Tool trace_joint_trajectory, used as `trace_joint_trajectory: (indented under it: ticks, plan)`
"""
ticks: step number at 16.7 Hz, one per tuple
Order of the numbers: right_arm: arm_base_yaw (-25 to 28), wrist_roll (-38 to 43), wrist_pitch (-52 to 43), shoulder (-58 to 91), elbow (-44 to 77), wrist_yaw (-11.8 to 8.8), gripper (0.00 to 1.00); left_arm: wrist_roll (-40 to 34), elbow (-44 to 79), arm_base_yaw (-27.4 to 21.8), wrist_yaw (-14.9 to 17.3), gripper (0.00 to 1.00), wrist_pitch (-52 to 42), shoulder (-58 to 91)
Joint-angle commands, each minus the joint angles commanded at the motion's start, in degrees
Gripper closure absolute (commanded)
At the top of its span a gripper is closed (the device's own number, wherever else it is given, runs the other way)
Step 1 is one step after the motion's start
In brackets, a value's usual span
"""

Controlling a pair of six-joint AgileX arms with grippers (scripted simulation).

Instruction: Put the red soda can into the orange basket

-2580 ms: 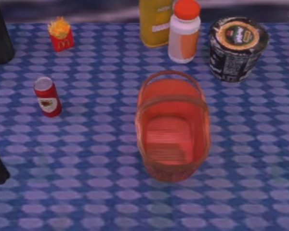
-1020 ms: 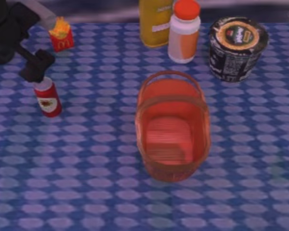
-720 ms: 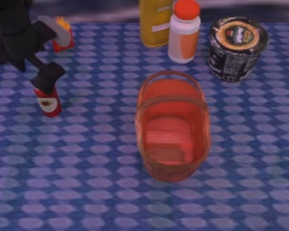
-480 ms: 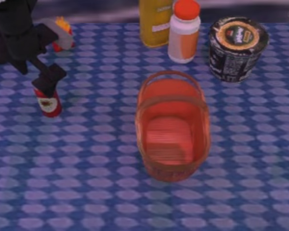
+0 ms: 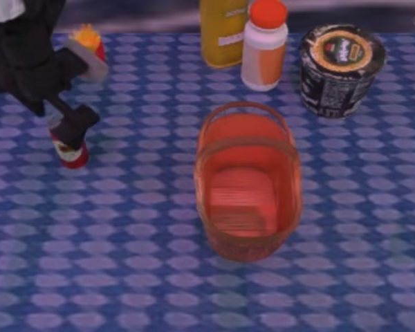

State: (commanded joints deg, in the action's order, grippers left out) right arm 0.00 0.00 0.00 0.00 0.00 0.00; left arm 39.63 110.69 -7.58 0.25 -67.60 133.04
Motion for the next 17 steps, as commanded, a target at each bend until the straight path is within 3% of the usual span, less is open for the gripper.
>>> trace_joint_trajectory:
  ticks: [7, 17]
  plan:
    - [0.0, 0.0, 0.0, 0.0, 0.0, 0.0, 0.0, 0.0, -3.52, -0.04, 0.01, 0.0, 4.41, 0.95]
    - [0.0, 0.0, 0.0, 0.0, 0.0, 0.0, 0.0, 0.0, -3.52, -0.04, 0.01, 0.75, 4.41, 0.95]
